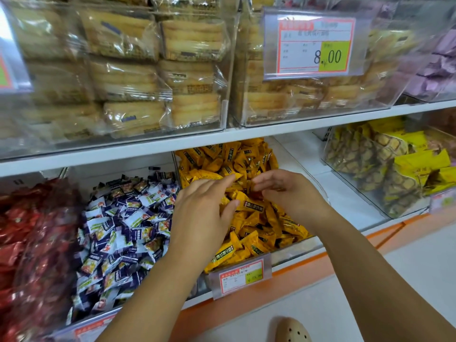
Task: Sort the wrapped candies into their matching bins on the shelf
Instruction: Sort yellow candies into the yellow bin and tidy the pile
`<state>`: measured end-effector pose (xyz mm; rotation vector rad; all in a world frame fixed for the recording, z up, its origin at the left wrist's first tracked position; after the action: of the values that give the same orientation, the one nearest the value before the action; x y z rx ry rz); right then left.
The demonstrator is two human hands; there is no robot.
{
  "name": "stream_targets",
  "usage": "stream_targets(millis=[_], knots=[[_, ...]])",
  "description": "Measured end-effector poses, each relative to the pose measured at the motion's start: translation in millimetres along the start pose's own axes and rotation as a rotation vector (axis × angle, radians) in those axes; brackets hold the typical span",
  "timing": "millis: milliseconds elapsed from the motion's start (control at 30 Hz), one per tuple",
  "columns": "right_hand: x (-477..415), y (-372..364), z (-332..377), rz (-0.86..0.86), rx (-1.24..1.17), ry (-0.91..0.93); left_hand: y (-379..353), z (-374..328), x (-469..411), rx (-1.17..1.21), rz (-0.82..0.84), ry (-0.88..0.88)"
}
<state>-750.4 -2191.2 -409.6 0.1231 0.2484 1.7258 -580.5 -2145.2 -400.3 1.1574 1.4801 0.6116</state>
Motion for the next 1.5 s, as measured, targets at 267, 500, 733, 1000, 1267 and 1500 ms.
stream_targets(millis=[267,500,733,1000,1267,1500], knots=[[-10.7,3.8,-16.6,-0.055,0.468,0.017,0.9,2.7,3.2,-0.003,-0.057,0.011],[-8.2,-2.9,-17.5,-0.077,0.547,-0.018,-0.7,2.2,3.3,-0.047,-0.07,0.006],[-1.6,22.2,6.8,-0.229,0.182,0.07,-0.9,0.8,2.5,-0.046,-0.059,-0.006],[16.6,-14.8,33.9,0.068,-0.261,0.016,0.3,-3.4,0.1,0.014,-0.06,-0.07],[22.9,36.8,-17.1,0.28,0.668,-0.413,-3.7,-2.0,1.8,-0.057,-0.006,-0.095],[12.8,-2.9,-48.2,0.409,0.945,-0.427,-3.0,-4.4,3.1,-0.083,0.007,-0.087]])
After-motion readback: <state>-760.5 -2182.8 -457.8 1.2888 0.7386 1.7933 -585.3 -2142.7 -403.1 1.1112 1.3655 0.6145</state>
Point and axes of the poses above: each hand's wrist, its own x-axis away from the middle knuckle, its own y-axis out of the back of the hand, z = x × y, the point moved 7 cm from there along -x, towards the middle knuckle, and after that the axes turned 13 degrees about -x, right-handed, at the moved point
